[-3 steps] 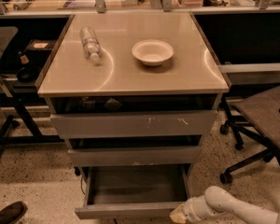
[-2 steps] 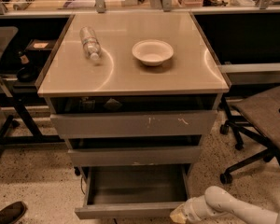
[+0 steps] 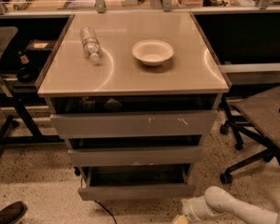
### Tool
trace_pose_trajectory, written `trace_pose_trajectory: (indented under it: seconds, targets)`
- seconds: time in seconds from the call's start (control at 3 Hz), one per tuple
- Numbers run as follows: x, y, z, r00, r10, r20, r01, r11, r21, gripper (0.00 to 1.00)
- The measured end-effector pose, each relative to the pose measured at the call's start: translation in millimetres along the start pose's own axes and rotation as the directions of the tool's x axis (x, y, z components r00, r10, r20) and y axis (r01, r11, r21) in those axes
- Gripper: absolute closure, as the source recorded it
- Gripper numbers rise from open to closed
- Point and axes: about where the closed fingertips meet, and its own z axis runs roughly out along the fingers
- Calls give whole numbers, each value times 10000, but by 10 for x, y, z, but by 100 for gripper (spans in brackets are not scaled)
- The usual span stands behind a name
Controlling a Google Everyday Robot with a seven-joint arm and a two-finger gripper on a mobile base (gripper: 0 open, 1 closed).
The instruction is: Close bottom drawer
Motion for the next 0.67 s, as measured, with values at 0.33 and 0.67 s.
trace_pose_trajectory:
  seconds: [0.33,0.67]
  targets:
    - [0,0,0,10000,0,0,0,10000,-1,0]
    - [0,0,0,10000,0,0,0,10000,-1,18]
